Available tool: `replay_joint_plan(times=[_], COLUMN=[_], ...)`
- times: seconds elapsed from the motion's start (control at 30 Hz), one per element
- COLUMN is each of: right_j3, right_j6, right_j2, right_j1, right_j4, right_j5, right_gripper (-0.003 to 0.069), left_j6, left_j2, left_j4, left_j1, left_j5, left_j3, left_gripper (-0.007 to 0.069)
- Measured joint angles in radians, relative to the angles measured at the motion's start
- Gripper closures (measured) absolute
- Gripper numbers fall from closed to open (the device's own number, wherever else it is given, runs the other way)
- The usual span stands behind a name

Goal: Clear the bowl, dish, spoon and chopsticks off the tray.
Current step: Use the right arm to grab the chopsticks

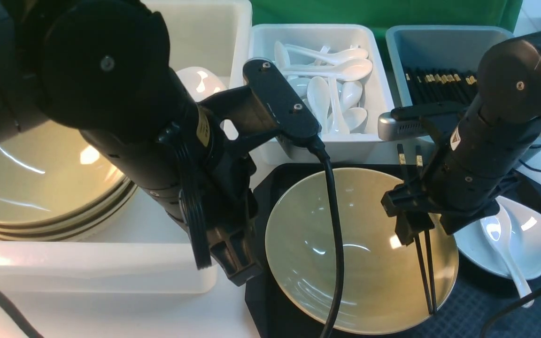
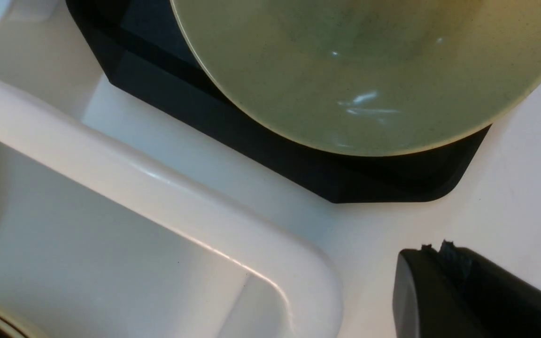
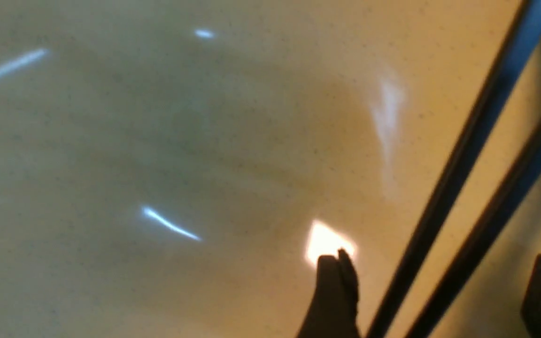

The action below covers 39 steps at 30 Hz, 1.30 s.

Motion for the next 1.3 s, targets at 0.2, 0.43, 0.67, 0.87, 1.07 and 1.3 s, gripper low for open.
replay_joint_plan(times=[0.2,0.43,0.67,0.87,1.07,1.3], right_j3=[0.001,0.001,0.001,-0.001,-0.001,-0.022], right_j6=[0.0,0.001,0.002,0.004,0.003,-0.033], right_j2=[0.025,0.046,0.047,0.047,0.047,0.018], right_j1=[0.002,0.002,0.002,0.002,0.002,0.002], right_j4=[0.01,0.01,0.01,0.012,0.013,0.013], right_j5=[-0.007,-0.023,-0.026,-0.03,-0.024,-0.016], right_gripper=[0.0129,0.0139,0.0296,0.0475,0.0569,0.0571], left_j6=[0.001,0.001,0.001,0.001,0.001,0.001], left_j2=[0.0,0.0,0.0,0.0,0.0,0.0], left_j4=[0.0,0.0,0.0,0.0,0.0,0.0], left_j1=[0.0,0.0,0.0,0.0,0.0,0.0], left_j5=[-0.001,-0.001,-0.001,0.0,0.0,0.0], left_j3=[0.0,0.0,0.0,0.0,0.0,0.0], left_gripper=[0.0634,0.0634,0.0634,0.0634,0.0634,0.0634])
